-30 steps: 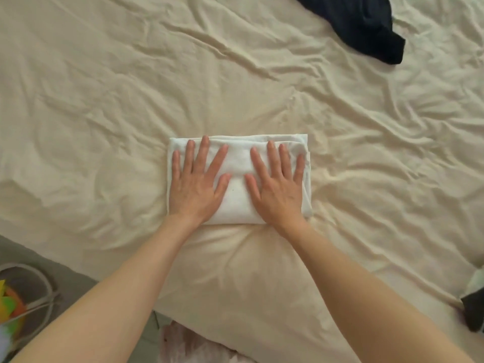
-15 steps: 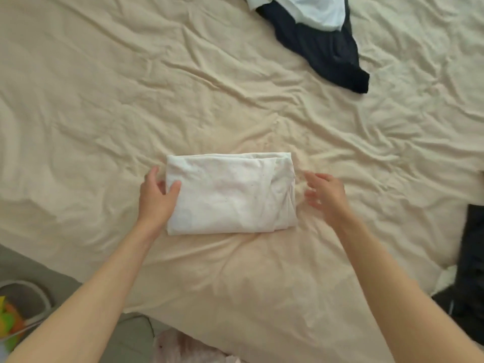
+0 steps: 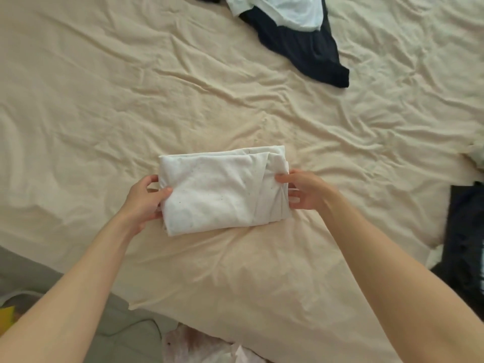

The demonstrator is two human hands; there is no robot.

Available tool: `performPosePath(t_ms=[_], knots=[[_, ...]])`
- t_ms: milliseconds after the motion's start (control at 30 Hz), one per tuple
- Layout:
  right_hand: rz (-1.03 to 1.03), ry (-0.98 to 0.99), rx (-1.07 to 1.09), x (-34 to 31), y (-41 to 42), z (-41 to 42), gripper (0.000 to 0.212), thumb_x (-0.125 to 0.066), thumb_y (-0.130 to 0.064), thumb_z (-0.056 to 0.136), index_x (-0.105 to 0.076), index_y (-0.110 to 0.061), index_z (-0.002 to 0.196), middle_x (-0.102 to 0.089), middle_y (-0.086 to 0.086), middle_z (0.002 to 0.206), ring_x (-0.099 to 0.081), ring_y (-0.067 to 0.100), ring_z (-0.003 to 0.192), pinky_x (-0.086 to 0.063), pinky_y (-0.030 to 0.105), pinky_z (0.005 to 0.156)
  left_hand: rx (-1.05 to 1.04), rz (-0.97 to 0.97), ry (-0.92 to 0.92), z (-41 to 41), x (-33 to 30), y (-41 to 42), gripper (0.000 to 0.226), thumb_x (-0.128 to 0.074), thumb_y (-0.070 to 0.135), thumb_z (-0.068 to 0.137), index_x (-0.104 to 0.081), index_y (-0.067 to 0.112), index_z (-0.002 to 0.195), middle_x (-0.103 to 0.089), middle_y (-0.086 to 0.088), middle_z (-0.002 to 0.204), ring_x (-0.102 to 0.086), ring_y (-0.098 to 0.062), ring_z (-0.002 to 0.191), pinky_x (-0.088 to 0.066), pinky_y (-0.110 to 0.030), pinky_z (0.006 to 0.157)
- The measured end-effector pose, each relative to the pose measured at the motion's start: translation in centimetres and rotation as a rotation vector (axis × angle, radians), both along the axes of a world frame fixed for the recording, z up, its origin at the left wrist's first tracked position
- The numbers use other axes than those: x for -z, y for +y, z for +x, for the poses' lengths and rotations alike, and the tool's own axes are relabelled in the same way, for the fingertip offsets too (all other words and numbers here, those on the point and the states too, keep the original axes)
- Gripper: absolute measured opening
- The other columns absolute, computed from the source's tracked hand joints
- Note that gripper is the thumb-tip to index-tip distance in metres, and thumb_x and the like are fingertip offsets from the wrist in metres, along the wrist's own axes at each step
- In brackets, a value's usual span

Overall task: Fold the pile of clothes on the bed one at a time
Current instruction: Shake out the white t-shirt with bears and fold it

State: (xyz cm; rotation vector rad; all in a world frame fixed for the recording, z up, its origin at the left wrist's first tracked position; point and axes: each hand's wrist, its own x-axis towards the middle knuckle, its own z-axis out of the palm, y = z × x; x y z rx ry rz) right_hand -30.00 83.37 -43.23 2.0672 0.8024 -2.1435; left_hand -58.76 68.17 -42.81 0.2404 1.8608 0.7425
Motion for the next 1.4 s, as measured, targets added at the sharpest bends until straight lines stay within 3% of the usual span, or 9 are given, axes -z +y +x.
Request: performPosePath(t_ms=[67,333,533,733,967,1267,1400], knots=[[0.013,0.014,0.015,-1.8,-0.8,0.4,0.015,-0.063,-0.015,0.089,-0.064,-0.026,0.099,-0.066,-0.003,0.101,-0.062,0.016,0.090,-0.049,0.033,0.065,0.000,0.040,0.009,0.5,-2.0,-0.8,0.023,-0.061,0.012,0.090,-0.055,0.018,0.111,-0.066,-0.006,0.090,-0.066,-0.018,0.074,-0.051,-0.030,0.056],[0.009,0.066,0.176,-12.4,-9.0,4.9,0.015,-0.063,-0.017,0.088,-0.064,-0.023,0.101,-0.064,-0.003,0.097,-0.060,0.016,0.085,-0.046,0.031,0.064,0.057,0.111,-0.005,3.0,-12.9,-5.5,0.024,-0.062,0.009,0.088,-0.058,0.019,0.109,-0.067,-0.006,0.090,-0.063,-0.018,0.072,-0.050,-0.031,0.057],[0.138,0.039,0.397,-18.5,-17.1,9.2,0.018,-0.063,-0.015,0.088,-0.062,-0.020,0.105,-0.066,0.001,0.100,-0.062,0.019,0.087,-0.048,0.033,0.064,0.228,0.203,0.004,6.8,-18.7,-7.7,0.020,-0.063,0.012,0.088,-0.060,0.022,0.104,-0.070,-0.003,0.086,-0.067,-0.018,0.077,-0.052,-0.030,0.057],[0.223,0.004,0.658,-21.3,-26.3,14.2,0.028,-0.064,-0.016,0.087,-0.058,-0.015,0.114,-0.065,0.007,0.105,-0.062,0.024,0.090,-0.047,0.033,0.063,0.464,0.268,0.008,12.1,-21.5,-10.0,0.019,-0.063,0.013,0.087,-0.061,0.024,0.103,-0.069,-0.008,0.088,-0.068,-0.023,0.080,-0.057,-0.043,0.071],[0.295,-0.017,0.880,-24.6,-35.1,23.8,0.030,-0.067,-0.015,0.086,-0.056,-0.014,0.114,-0.063,0.010,0.108,-0.060,0.028,0.095,-0.049,0.040,0.074,0.670,0.315,-0.042,22.9,-24.1,-12.7,0.016,-0.061,0.008,0.088,-0.063,0.022,0.097,-0.070,-0.006,0.079,-0.068,-0.018,0.070,-0.056,-0.035,0.061],[0.402,-0.060,1.011,-29.0,-44.1,42.4,0.024,-0.068,-0.017,0.085,-0.057,-0.018,0.106,-0.063,0.007,0.101,-0.059,0.024,0.088,-0.047,0.035,0.067,0.788,0.404,-0.074,43.0,-26.9,-18.2,0.015,-0.059,0.007,0.088,-0.062,0.022,0.092,-0.068,-0.009,0.083,-0.066,-0.022,0.076,-0.055,-0.039,0.066],[0.397,-0.112,0.987,-30.8,-46.3,50.3,0.029,-0.068,-0.017,0.086,-0.056,-0.016,0.112,-0.062,0.006,0.100,-0.057,0.023,0.085,-0.045,0.035,0.067,0.801,0.372,-0.103,50.4,-27.8,-20.8,0.014,-0.061,0.010,0.089,-0.061,0.024,0.093,-0.069,-0.004,0.081,-0.067,-0.014,0.072,-0.053,-0.027,0.054]])
